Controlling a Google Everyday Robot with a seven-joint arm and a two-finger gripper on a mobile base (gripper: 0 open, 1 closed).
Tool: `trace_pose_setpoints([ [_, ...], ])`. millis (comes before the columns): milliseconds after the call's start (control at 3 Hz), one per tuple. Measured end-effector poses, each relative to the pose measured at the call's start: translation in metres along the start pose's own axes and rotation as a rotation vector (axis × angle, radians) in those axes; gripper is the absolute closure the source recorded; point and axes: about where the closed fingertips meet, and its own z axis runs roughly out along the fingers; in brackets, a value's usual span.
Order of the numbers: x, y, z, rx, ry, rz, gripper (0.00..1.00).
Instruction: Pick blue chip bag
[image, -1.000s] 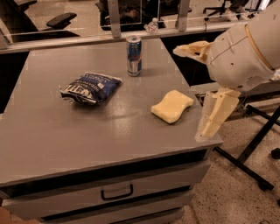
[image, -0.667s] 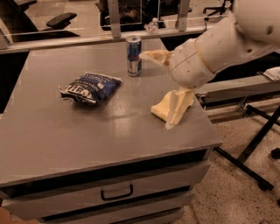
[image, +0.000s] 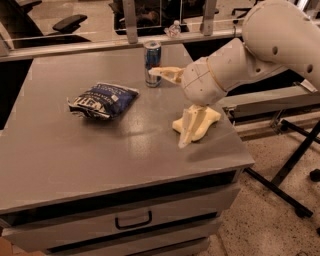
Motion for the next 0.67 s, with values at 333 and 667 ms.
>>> trace_pose_setpoints([
  [333, -0.005, -0.025, 0.013, 0.022, -0.046, -0.067, 0.0],
  [667, -0.008, -0.056, 0.028, 0.062, -0.095, -0.112, 0.0],
])
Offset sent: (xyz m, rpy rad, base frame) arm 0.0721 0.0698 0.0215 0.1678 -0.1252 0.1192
